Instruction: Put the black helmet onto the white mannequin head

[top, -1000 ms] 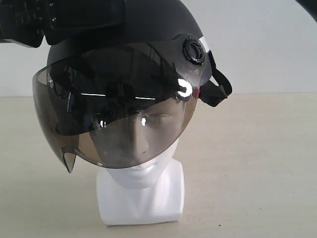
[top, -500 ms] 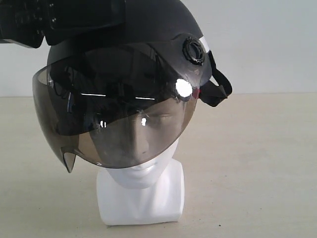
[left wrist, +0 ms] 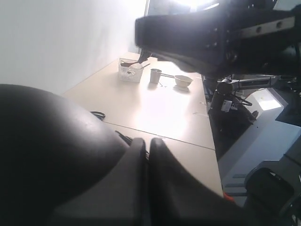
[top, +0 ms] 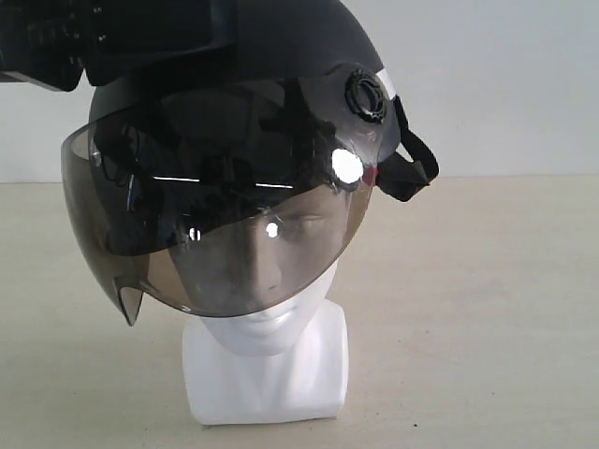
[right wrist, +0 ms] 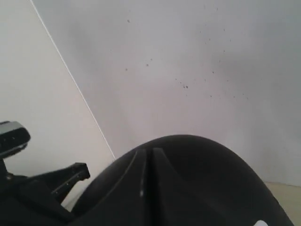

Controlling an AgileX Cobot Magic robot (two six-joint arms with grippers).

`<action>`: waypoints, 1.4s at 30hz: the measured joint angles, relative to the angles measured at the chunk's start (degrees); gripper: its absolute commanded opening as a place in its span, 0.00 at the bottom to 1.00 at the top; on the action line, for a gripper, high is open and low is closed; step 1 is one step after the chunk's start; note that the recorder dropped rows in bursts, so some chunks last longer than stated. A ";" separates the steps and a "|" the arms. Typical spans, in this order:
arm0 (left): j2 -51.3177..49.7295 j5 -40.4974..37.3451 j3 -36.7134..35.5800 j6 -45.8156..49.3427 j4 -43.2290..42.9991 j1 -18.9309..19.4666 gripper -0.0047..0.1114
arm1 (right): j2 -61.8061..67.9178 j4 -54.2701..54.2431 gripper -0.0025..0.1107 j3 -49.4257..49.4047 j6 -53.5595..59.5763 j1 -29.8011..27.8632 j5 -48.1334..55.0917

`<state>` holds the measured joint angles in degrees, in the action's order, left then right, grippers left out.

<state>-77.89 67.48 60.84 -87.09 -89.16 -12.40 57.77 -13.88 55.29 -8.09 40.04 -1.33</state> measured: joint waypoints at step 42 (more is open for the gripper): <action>-0.35 2.10 0.00 -0.24 -0.66 0.00 0.08 | 7.97 -6.58 0.02 9.09 9.15 0.00 26.71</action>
<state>-78.24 69.58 60.84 -87.34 -89.82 -12.40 65.73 -20.46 64.38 1.06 40.04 25.37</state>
